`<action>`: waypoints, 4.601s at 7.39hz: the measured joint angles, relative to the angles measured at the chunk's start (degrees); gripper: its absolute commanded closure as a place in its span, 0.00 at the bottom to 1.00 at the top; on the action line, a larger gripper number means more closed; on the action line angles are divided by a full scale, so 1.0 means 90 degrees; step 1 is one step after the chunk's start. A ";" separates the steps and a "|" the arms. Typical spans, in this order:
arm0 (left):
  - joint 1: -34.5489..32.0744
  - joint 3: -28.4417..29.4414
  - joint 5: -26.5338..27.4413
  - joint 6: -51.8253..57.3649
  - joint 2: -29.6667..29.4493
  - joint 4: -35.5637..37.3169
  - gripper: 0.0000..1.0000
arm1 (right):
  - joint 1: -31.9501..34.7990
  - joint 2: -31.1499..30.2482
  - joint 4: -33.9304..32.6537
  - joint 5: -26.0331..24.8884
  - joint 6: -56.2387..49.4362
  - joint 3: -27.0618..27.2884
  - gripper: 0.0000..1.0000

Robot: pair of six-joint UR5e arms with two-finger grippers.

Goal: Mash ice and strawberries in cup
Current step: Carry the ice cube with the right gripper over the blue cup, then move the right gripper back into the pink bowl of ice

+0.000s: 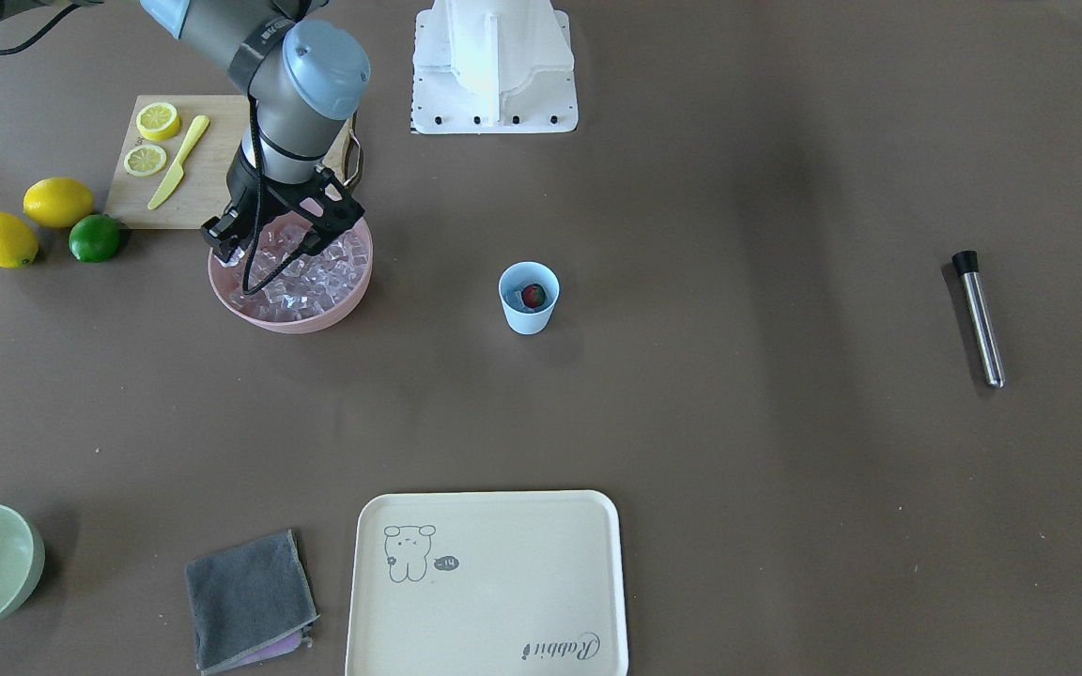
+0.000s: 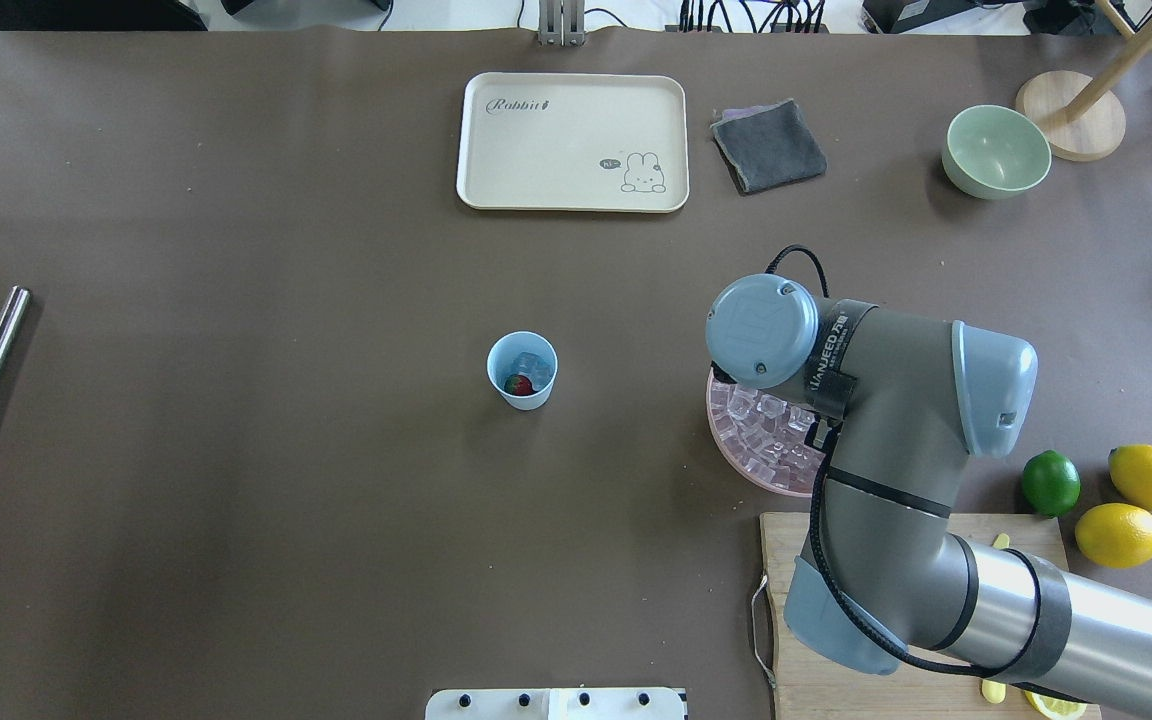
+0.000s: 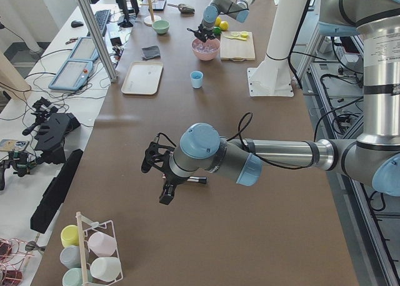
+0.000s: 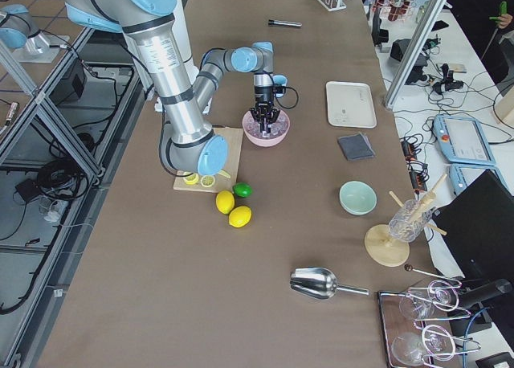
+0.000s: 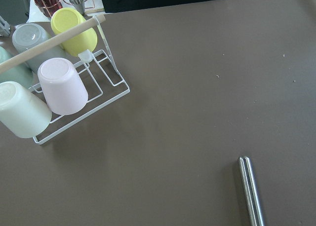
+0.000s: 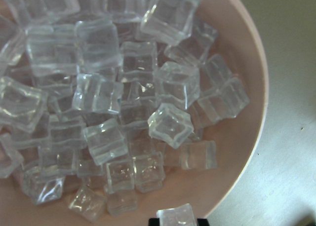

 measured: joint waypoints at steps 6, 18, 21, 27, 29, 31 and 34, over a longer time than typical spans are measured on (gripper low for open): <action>-0.0007 -0.0056 -0.0005 0.0000 0.0029 0.0016 0.02 | 0.0007 0.1323 0.1889 0.0853 0.3125 -0.0789 0.73; 0.0007 0.0083 0.0000 0.0000 0.0066 0.0045 0.02 | -0.0442 0.2761 0.3887 0.0344 0.5089 -0.2871 0.01; 0.0009 0.0071 -0.0002 0.0000 0.0061 0.0030 0.02 | -0.0127 0.1896 0.3715 0.0582 0.5377 -0.1690 0.01; 0.0010 0.0095 -0.0001 0.0000 0.0070 -0.0004 0.02 | 0.0019 -0.1502 0.6039 0.1071 0.7117 0.0377 0.02; 0.0009 0.0084 0.0000 0.0000 0.0077 -0.0010 0.02 | 0.0013 -0.1970 0.6839 0.1241 0.7590 0.0386 0.02; 0.0015 0.0082 0.0000 -0.0004 0.0070 -0.0011 0.02 | -0.0040 -0.2232 0.6983 0.1305 0.8155 0.0521 0.06; 0.0019 0.0068 0.0000 -0.0003 0.0067 -0.0022 0.02 | -0.0362 -0.2492 0.7007 0.1161 0.8998 0.0649 0.08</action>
